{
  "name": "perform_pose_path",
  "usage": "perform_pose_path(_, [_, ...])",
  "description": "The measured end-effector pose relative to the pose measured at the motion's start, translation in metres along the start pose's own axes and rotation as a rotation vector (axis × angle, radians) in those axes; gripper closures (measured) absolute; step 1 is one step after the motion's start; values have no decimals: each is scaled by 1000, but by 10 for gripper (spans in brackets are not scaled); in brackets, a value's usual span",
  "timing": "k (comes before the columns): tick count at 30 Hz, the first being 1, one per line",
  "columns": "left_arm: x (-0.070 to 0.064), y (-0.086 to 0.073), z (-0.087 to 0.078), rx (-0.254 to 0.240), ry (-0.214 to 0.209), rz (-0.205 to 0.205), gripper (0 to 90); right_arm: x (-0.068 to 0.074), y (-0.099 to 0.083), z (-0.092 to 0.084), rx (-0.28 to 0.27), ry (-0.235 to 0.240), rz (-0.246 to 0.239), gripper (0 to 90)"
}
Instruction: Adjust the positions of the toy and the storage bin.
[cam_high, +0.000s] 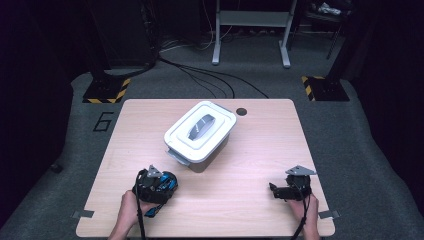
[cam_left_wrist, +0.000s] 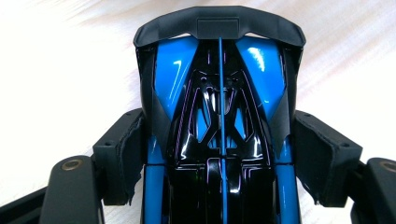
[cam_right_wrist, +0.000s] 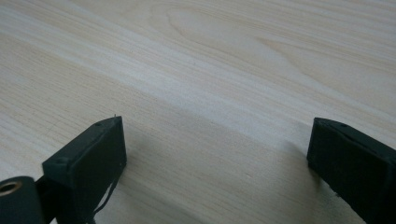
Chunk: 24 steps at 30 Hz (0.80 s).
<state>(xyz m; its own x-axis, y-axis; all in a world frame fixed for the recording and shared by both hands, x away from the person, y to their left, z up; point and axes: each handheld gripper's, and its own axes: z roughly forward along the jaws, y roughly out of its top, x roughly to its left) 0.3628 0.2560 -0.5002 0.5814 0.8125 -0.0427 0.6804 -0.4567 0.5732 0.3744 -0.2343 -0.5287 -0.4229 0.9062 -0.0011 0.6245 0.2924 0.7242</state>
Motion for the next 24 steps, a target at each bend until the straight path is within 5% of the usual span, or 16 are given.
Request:
perform_pose_path(14, [-3, -3, 6, 26, 38, 4, 255, 0, 0, 0, 0, 0, 0, 41])
perform_pose_path(24, [-2, 0, -9, -24, -5, 8, 142, 0, 0, 0, -1, 2, 2, 41])
